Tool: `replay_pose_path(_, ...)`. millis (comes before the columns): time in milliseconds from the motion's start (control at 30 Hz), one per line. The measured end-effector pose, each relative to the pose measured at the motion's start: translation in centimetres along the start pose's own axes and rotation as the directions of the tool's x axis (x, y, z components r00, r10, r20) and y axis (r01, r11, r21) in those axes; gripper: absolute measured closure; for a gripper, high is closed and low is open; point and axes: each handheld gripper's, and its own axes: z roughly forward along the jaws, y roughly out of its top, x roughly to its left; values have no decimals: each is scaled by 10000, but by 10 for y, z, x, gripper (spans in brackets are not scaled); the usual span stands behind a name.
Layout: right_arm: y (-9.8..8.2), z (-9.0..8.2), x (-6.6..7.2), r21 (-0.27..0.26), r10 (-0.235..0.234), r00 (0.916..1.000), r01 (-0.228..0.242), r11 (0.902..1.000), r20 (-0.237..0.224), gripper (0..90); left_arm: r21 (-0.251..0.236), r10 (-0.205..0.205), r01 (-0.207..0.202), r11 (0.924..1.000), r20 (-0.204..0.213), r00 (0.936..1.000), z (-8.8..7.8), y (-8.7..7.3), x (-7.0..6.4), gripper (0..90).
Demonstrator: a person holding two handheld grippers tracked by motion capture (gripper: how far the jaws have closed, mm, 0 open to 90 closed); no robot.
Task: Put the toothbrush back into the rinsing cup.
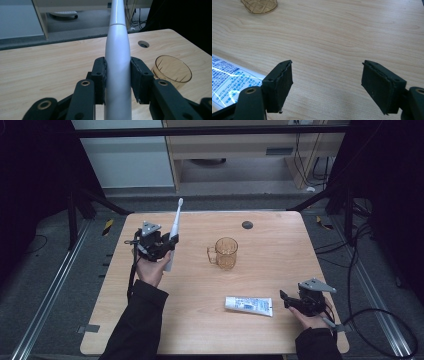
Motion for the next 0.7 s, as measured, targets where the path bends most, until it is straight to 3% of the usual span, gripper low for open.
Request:
replay_pose_path(333,0,0,-1,-86,-28,10000,28,10000,14,247,-978,-107,99,9952,-82,9999,19,10,-18,661)
replay_pose_path(700,-1,1,-1,-211,24,10000,-24,9998,13,230,-1550,-360,370,9872,94,9993,40,19,-36,661)
